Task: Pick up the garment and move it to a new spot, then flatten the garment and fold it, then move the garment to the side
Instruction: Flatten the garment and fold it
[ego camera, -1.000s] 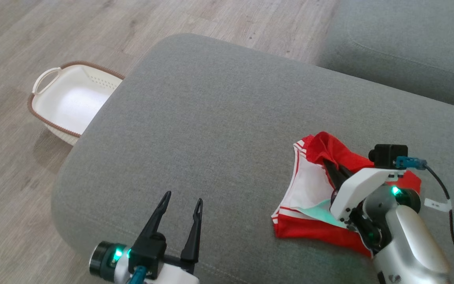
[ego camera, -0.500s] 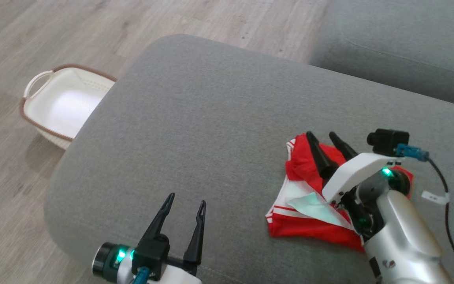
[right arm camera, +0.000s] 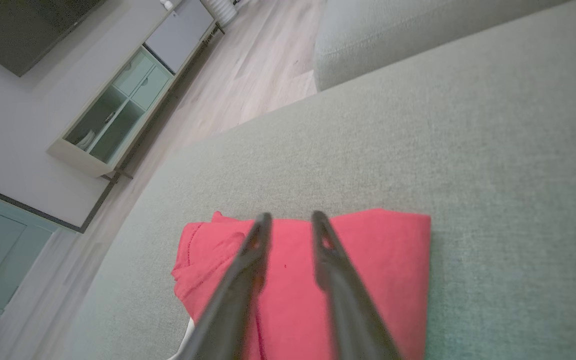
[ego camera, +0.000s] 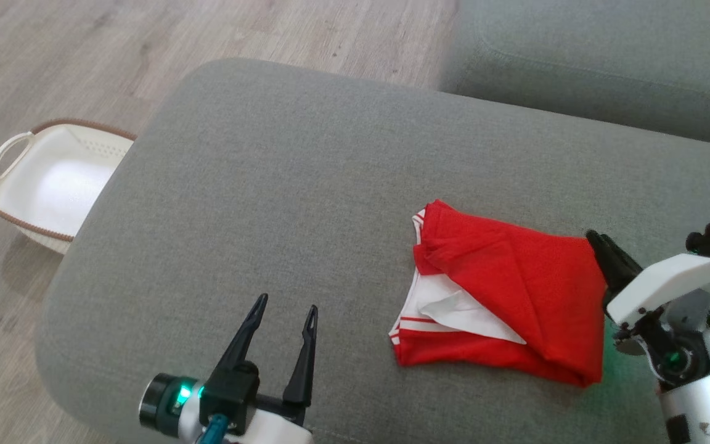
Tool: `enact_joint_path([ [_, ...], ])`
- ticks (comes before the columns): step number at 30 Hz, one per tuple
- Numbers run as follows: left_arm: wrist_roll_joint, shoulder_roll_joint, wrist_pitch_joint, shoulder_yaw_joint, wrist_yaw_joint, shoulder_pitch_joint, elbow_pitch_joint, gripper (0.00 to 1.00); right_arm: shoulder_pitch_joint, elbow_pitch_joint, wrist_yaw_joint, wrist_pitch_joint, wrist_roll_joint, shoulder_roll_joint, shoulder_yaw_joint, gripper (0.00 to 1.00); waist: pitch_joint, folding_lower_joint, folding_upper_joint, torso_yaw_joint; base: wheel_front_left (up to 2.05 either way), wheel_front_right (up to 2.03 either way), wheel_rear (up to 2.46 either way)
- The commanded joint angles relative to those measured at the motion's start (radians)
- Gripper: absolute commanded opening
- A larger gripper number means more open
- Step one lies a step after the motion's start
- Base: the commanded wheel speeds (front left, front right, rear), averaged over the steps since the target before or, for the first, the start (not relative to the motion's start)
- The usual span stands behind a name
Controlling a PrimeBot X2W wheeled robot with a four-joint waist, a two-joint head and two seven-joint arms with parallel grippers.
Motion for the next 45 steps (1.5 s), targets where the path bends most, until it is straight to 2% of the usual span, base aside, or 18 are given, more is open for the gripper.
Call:
enact_joint_path([
  [1,0.012,-0.013,-0.012,0.027,0.002,-0.056,-0.036,1.00,-0.047,-0.033,-0.001,0.016,0.024,-0.018,0.014,0.00,0.006,0.0000,0.0000,0.002,0.00,0.00,0.00],
  [6,0.010,-0.015,-0.012,0.020,0.002,-0.063,-0.036,1.00,-0.074,0.028,-0.001,0.163,0.158,-0.026,0.024,0.00,0.033,0.0000,0.0000,0.011,0.00,0.00,0.00],
  [13,0.001,-0.019,-0.012,0.005,0.005,-0.081,-0.037,1.00,-0.114,0.136,-0.001,0.212,0.186,-0.024,0.073,0.00,0.059,0.0000,0.0000,0.029,0.00,0.00,0.00],
  [16,-0.002,-0.020,-0.012,-0.003,0.007,-0.089,-0.036,1.00,-0.122,0.140,-0.001,0.225,0.193,-0.013,0.128,0.00,0.064,0.0000,0.0000,0.035,0.00,0.00,0.00],
  [22,-0.006,-0.021,-0.012,-0.004,0.012,-0.090,-0.029,1.00,-0.090,0.030,-0.001,0.251,0.257,0.010,0.276,0.00,0.056,0.0000,0.0000,0.031,0.00,0.00,0.00],
  [23,-0.006,-0.021,-0.012,-0.004,0.012,-0.090,-0.029,1.00,-0.090,0.030,-0.001,0.251,0.257,0.010,0.276,0.00,0.056,0.0000,0.0000,0.031,0.00,0.00,0.00],
  [30,-0.003,-0.017,-0.012,0.011,0.013,-0.073,-0.023,1.00,0.028,-0.186,-0.001,0.211,0.347,-0.003,0.405,0.00,0.005,0.0000,0.0000,-0.005,0.00,0.00,0.00],
  [32,-0.002,-0.013,-0.012,0.020,0.015,-0.063,-0.025,1.00,0.066,-0.240,-0.001,0.166,0.338,-0.027,0.415,0.39,-0.011,0.0000,0.0000,-0.023,0.00,0.00,0.00],
  [33,-0.003,-0.010,-0.012,0.024,0.015,-0.058,-0.026,1.00,0.081,-0.259,-0.001,0.133,0.319,-0.044,0.416,1.00,-0.019,0.0000,0.0000,-0.034,0.00,0.00,0.00],
  [37,-0.012,0.000,-0.012,0.051,0.020,-0.027,-0.025,1.00,0.130,-0.275,-0.001,-0.029,0.232,-0.090,0.389,1.00,-0.057,0.0000,0.0000,-0.089,0.00,0.00,0.00],
  [39,-0.030,0.001,-0.012,0.079,0.020,-0.005,-0.031,1.00,0.149,-0.263,-0.001,-0.155,0.150,-0.128,0.385,1.00,-0.075,0.0000,0.0000,-0.129,0.00,0.00,0.00],
  [45,-0.041,0.004,-0.012,0.132,0.017,0.033,-0.043,1.00,0.172,-0.185,-0.001,-0.411,0.006,-0.167,0.379,1.00,-0.109,0.0000,0.0000,-0.194,0.00,0.00,0.00],
])
